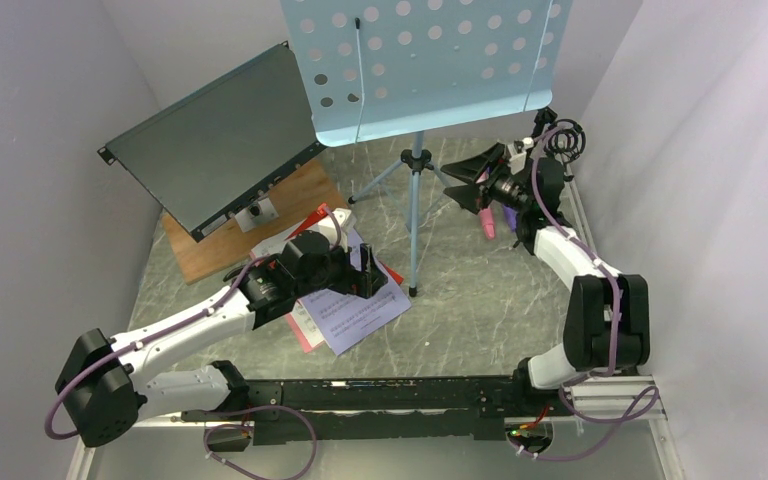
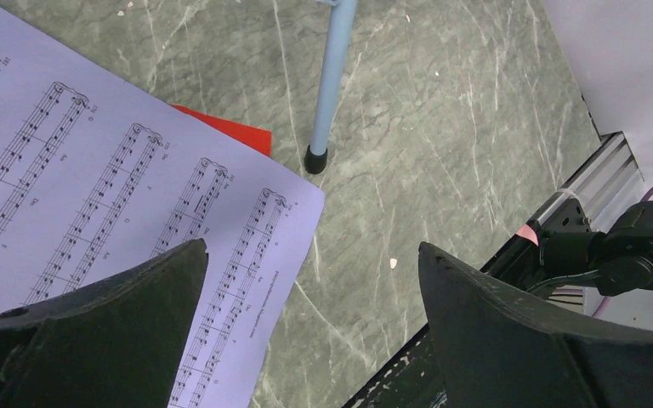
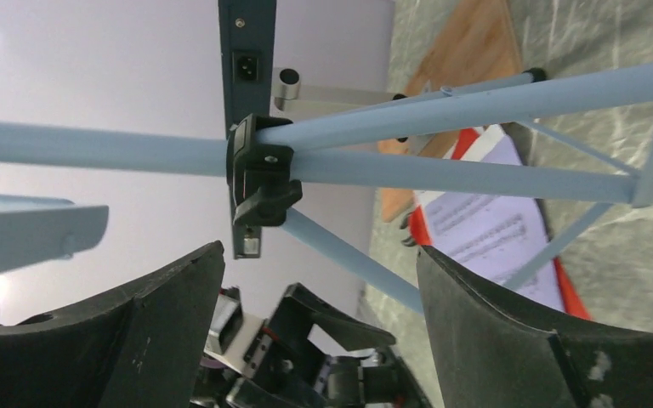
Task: Pack up the instrument practice props
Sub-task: Unscrew the knob on the music stand.
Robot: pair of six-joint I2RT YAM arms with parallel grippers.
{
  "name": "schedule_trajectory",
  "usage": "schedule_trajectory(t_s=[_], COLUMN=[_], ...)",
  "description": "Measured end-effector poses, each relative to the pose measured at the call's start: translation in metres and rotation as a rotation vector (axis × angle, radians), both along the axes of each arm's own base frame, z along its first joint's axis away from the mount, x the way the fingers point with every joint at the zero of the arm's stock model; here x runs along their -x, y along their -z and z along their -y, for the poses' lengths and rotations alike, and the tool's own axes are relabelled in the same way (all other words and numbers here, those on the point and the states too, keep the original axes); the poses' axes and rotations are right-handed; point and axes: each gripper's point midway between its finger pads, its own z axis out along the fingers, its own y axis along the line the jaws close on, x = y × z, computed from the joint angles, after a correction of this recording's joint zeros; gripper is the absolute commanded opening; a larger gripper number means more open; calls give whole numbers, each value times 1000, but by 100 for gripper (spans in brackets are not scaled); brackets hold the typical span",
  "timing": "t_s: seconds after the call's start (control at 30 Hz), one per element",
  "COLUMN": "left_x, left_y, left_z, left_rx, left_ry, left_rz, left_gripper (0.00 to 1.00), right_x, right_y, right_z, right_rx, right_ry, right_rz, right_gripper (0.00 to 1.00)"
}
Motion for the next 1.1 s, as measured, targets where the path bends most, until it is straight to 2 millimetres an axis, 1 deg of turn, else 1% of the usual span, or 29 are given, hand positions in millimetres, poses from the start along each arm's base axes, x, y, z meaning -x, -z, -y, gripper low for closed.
schedule_trajectory(t_s=[0.13, 0.2, 0.23, 0.43, 0.5, 0.63, 0.7, 0.77, 0.87, 0.97, 1.03, 1.1], left_x=[0, 0, 0, -1, -1, -1, -1, -1, 0, 0, 0, 0], left_y=[2, 0, -1, -3, -3, -3, -3, -2, -1, -1, -2, -4], left_z=[-3, -5, -5, -7, -7, -7, -7, -8, -8, -9, -10, -10], left_rx=[-12, -12, -10, -8, -9, -10, -11, -14, -17, -20, -18, -13], left_ry=[-10, -16, -18, -26, -27, -27, -28, -30, -31, -33, -33, -34], left_rz=[-4, 0, 2, 11, 10, 9, 9, 7, 5, 4, 6, 10], left_gripper=[100, 100, 100, 99, 99, 99, 99, 100, 99, 99, 99, 100], right_x=[-5, -7, -7, -18, -21, -24, -24, -25, -26, -26, -27, -30], right_y=[0, 0, -2, -23, -25, -27, -27, -25, -23, -20, -19, -19], right_z=[-17, -22, -27, -30, -31, -33, -34, -34, -35, -36, -35, -33], right_rx=[-73, -93, -104, -148, -151, -150, -148, -139, -128, -115, -106, -88], right_ry=[-7, -5, -11, 6, 13, 15, 16, 21, 27, 26, 31, 44], right_rz=[-87, -114, -122, -87, -82, -76, -78, -76, -75, -72, -60, -30], right_gripper=[75, 67, 65, 62, 61, 53, 48, 40, 33, 22, 11, 2])
